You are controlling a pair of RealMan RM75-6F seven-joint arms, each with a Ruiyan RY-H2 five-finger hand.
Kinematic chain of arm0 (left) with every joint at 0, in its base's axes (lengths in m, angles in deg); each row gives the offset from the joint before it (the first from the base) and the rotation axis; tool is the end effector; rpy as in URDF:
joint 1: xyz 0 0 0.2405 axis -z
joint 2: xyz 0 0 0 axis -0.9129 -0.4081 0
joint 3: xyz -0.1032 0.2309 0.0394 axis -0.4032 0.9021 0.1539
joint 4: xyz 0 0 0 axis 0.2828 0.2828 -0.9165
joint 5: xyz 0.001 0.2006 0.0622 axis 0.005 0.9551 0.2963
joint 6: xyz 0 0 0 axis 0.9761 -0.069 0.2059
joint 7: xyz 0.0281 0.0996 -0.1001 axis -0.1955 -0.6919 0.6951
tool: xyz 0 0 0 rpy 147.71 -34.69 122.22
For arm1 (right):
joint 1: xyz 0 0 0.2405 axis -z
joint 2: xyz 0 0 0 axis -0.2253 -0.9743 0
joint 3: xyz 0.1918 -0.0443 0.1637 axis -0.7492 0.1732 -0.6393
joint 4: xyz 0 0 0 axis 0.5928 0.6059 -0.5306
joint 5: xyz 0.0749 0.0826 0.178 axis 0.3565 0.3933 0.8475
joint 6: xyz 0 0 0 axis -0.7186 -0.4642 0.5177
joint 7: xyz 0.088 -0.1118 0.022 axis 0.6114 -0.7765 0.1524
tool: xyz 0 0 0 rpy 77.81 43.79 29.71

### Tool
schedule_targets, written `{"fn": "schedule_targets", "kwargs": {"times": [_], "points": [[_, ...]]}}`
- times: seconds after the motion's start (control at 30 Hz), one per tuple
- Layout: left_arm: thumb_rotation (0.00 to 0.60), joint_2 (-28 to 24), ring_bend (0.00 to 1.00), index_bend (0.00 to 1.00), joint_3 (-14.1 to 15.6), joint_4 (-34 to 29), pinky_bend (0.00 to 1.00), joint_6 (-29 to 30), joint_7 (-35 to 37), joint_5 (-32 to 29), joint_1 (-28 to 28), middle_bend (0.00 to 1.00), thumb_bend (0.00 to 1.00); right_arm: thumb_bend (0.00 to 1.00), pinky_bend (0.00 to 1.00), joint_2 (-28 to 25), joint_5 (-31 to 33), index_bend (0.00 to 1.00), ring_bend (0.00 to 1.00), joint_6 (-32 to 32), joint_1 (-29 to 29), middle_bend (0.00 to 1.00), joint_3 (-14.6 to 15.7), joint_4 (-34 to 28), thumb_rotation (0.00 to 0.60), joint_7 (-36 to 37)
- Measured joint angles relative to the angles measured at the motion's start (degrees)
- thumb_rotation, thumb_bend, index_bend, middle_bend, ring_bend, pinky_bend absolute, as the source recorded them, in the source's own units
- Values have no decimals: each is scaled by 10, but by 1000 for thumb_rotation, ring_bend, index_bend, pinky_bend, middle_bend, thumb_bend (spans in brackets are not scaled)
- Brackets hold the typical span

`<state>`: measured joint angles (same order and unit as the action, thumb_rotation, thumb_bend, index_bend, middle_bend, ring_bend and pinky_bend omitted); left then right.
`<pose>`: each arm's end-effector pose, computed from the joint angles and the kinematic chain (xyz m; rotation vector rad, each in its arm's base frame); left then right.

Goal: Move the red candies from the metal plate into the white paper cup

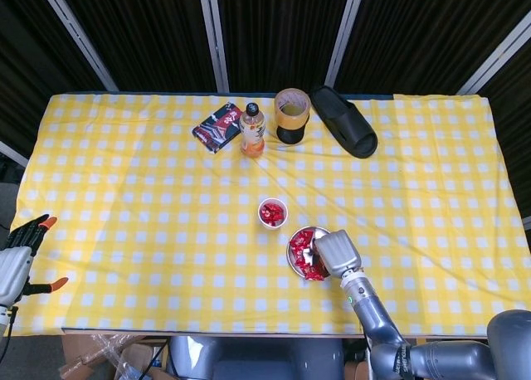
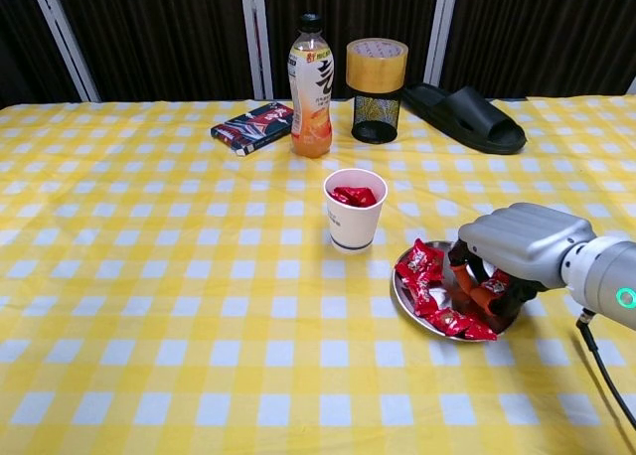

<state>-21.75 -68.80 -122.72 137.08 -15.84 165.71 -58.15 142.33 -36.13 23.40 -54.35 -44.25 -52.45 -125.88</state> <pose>-0.3180 0.1841 0.1527 -1.3934 -1.1664 -0.8177 -0.1694 -0.2793 -0.0489 1.9614 -0.8363 0.5094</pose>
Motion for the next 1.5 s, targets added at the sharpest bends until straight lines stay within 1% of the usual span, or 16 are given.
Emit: {"fn": "schedule_targets", "kwargs": {"times": [0.4,0.9,1.1,1.23,1.43,1.5], "points": [[600,0,0,0,0,0,0,0,2,1,0,0,60,644,987,-6,-28,551,880,-4,3,584,-1,-20,600,8],[600,0,0,0,1,0,0,-1,2,2,0,0,61,645,987,-39,-45,551,880,-29,-2,584,-14,-83,600,-17],[600,-1,0,0,0,0,0,-2,2,-1,1,0,60,645,987,-60,-42,551,880,-37,-16,584,-38,-118,600,-37],[600,-2,0,0,0,-1,0,-8,5,-7,2,0,61,645,987,-72,-29,551,880,-37,-35,584,-64,-140,600,-51],[600,-6,0,0,-1,-3,0,-18,7,-13,6,0,61,644,987,-78,9,551,880,-26,-71,584,-103,-148,600,-65],[600,-6,0,0,-1,-3,0,-19,7,-13,7,0,61,645,987,-77,20,551,880,-21,-82,584,-111,-146,600,-68]]}}
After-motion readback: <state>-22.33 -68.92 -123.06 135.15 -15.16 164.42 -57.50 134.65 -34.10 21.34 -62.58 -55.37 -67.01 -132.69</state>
